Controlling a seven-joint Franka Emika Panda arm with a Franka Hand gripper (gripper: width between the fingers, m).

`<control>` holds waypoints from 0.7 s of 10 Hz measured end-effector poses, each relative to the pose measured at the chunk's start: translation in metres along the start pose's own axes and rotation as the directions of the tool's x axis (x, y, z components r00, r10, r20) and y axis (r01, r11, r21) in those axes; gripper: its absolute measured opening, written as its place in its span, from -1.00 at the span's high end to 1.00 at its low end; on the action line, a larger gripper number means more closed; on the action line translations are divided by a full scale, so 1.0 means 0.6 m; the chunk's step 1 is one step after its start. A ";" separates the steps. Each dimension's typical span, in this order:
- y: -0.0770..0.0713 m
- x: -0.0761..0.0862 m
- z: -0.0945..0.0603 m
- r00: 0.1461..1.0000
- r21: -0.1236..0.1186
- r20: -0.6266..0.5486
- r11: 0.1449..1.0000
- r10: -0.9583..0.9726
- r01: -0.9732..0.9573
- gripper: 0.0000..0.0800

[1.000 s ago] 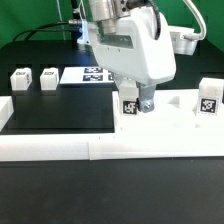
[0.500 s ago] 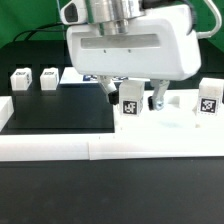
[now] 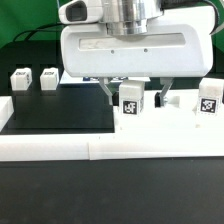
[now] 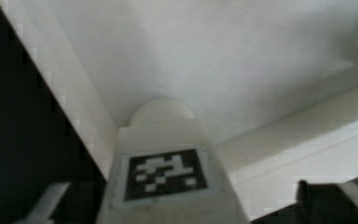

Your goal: Assemble square table

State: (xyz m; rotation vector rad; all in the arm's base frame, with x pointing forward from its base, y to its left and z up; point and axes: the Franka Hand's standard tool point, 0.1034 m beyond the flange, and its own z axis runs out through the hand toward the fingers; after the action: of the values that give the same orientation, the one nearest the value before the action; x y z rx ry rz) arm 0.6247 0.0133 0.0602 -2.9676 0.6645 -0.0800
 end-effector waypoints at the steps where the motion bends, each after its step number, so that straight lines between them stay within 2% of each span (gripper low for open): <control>1: 0.009 0.001 0.000 0.998 -0.007 0.000 0.998 0.068 -0.068 0.12; 2: 0.016 0.001 0.002 0.992 -0.012 0.001 0.992 0.129 -0.129 0.29; 4: 0.017 0.001 0.003 0.966 -0.013 0.000 0.966 0.259 -0.259 0.31; 5: 0.016 0.000 0.002 0.902 -0.015 -0.002 0.902 0.432 -0.432 0.31; 6: 0.011 -0.002 0.003 0.821 -0.033 0.004 0.820 0.572 -0.571 0.32; 7: 0.007 -0.001 0.006 0.673 -0.053 0.002 0.672 0.739 -0.738 0.32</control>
Offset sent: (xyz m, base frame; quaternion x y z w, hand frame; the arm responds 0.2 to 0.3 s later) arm 0.0000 0.0000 0.0000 0.0000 0.0000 0.1296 0.9916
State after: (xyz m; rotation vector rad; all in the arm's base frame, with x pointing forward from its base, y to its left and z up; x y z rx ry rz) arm 0.6225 0.0099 0.0562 -2.4712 1.8225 0.0394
